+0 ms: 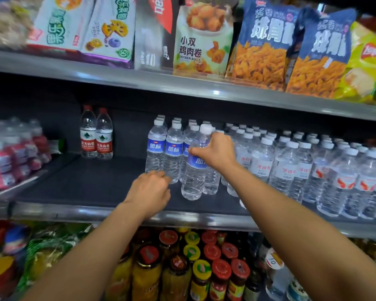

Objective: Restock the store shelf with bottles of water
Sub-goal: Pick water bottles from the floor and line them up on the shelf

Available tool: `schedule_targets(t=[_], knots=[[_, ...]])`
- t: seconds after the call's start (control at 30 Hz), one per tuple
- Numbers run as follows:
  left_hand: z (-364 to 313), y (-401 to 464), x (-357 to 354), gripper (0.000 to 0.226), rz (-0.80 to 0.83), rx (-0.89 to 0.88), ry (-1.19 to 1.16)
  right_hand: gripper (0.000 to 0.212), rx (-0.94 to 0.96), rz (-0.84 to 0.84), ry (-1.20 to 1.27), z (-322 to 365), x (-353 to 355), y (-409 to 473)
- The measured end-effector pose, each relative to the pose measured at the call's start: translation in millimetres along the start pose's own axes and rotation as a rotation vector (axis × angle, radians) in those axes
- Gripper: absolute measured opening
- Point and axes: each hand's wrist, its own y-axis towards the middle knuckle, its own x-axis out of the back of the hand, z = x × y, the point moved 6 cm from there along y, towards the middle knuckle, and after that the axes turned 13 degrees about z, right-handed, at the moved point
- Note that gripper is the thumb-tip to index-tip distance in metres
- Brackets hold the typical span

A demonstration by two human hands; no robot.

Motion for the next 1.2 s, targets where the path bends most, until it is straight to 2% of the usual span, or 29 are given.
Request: schedule_targets(t=[0.23, 0.4, 0.67, 0.9, 1.0, 1.13, 1.2], knots=[[16.5, 37.0, -24.3, 0.031, 0.021, -0.009, -0.015, 0.044, -0.050, 0.007, -0.061, -15.6, -32.8, 49.4], [20.1, 49.1, -43.5, 0.035, 0.041, -0.020, -0.022, 0.058, -0.050, -0.002, -0.085, -17.2, -46.1, 62.2], [26.3, 55.7, -60.0, 0.037, 0.050, -0.033, -0.033, 0.057, -0.051, -0.003, -0.134, -12.3, -53.4, 74.9], [24.5, 49.8, -63.9, 0.036, 0.069, -0.023, -0.022, 0.057, -0.080, 0.033, -0.116, -15.7, -50.9, 68.0], [21.6, 45.3, -57.9, 0.036, 0.067, -0.019, -0.025, 0.048, -0.091, 0.060, -0.102, -16.0, -45.0, 61.1], [16.6, 34.4, -45.8, 0.035, 0.056, -0.008, -0.023, 0.040, -0.039, 0.102, -0.178, -11.2, -34.5, 42.4], [11.4, 27.8, -39.3, 0.035, 0.054, -0.002, -0.018, 0.045, 0.010, 0.131, -0.230, -9.5, -30.6, 25.6]])
